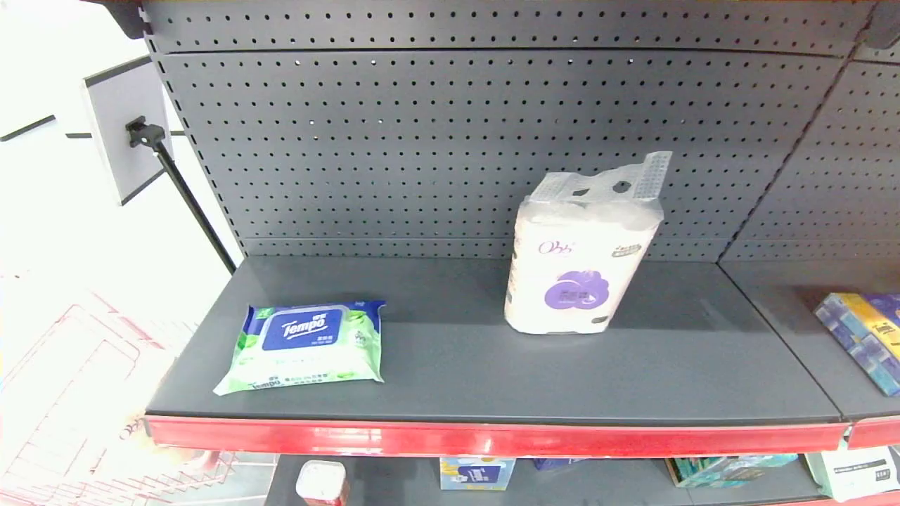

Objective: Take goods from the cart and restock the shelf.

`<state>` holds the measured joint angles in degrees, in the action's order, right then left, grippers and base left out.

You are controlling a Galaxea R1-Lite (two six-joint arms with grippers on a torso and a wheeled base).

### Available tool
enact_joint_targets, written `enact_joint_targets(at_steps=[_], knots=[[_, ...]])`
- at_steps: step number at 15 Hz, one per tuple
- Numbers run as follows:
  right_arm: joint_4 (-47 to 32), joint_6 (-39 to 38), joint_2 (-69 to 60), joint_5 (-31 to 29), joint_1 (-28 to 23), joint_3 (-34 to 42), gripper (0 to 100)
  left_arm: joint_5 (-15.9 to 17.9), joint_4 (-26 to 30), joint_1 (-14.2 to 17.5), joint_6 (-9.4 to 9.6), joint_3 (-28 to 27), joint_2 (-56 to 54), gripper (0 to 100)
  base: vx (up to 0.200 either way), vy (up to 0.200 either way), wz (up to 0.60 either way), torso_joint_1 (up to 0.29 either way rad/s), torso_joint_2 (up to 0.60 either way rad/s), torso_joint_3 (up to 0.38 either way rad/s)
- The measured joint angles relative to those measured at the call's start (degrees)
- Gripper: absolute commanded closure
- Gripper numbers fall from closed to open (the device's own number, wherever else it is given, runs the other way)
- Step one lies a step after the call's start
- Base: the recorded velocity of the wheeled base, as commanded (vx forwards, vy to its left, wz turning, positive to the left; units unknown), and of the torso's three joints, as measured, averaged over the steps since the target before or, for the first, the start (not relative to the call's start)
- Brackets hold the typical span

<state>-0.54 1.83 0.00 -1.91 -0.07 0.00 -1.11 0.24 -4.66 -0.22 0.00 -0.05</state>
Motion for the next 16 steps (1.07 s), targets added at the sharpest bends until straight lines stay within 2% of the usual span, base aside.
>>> enact_joint_targets(at_steps=[16], knots=[[0.0, -0.1, 0.0, 0.1, 0.0, 0.0, 0, 0.0, 0.0, 0.0, -0.02, 0.0, 0.0, 0, 0.000, 0.200, 0.00, 0.000, 0.01, 0.005]])
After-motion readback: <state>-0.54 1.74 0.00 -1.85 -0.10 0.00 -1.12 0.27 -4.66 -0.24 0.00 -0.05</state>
